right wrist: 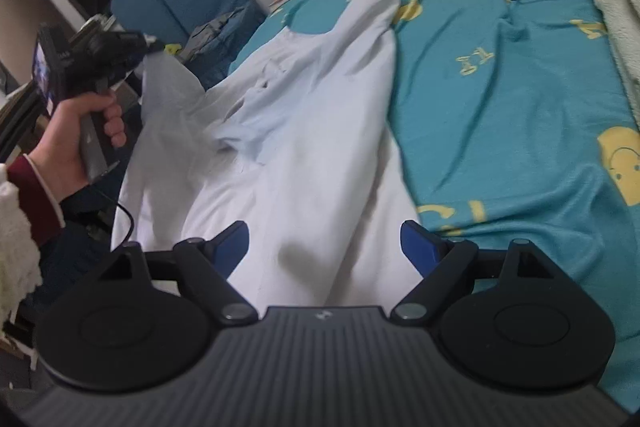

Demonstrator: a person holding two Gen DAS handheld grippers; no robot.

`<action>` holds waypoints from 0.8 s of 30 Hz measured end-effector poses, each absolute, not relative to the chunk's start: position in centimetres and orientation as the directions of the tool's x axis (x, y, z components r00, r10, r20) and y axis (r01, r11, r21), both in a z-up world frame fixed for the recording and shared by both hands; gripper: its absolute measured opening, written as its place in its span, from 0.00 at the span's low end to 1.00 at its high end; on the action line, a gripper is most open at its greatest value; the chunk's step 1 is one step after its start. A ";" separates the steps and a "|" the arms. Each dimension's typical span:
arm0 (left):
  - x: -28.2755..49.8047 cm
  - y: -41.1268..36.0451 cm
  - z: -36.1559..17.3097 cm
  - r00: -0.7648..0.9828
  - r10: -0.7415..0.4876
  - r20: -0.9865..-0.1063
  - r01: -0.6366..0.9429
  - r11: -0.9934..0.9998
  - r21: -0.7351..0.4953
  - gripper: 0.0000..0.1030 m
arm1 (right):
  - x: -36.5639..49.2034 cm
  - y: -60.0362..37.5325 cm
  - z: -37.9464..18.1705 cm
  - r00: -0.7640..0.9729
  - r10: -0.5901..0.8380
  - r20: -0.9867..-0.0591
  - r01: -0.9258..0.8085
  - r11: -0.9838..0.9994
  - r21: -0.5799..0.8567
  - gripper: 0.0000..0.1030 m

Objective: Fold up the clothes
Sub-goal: 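Grasp the hem corner with the left gripper and tug it straight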

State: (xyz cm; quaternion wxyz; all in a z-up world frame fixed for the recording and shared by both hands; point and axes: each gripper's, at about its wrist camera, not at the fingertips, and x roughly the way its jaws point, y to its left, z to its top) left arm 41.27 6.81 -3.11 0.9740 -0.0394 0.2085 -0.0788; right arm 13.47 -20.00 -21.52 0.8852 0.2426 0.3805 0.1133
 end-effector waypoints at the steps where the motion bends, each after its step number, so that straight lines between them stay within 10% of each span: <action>1: 41.1 4.6 -3.6 0.888 -0.211 -0.409 0.187 0.977 -0.098 0.07 | 13.4 -20.5 -21.5 0.692 0.382 -0.613 -0.005 0.851 0.525 0.82; 11: 38.1 -5.7 -10.9 0.742 -0.344 -0.576 0.376 0.924 -0.068 0.36 | 13.9 -22.8 -22.2 0.712 0.375 -0.593 0.035 0.825 0.564 0.82; 24: 18.5 2.3 -1.6 0.759 -0.202 -0.619 0.227 0.973 -0.040 0.68 | 12.8 -20.8 -19.5 0.781 0.396 -0.483 -0.128 0.858 0.497 0.82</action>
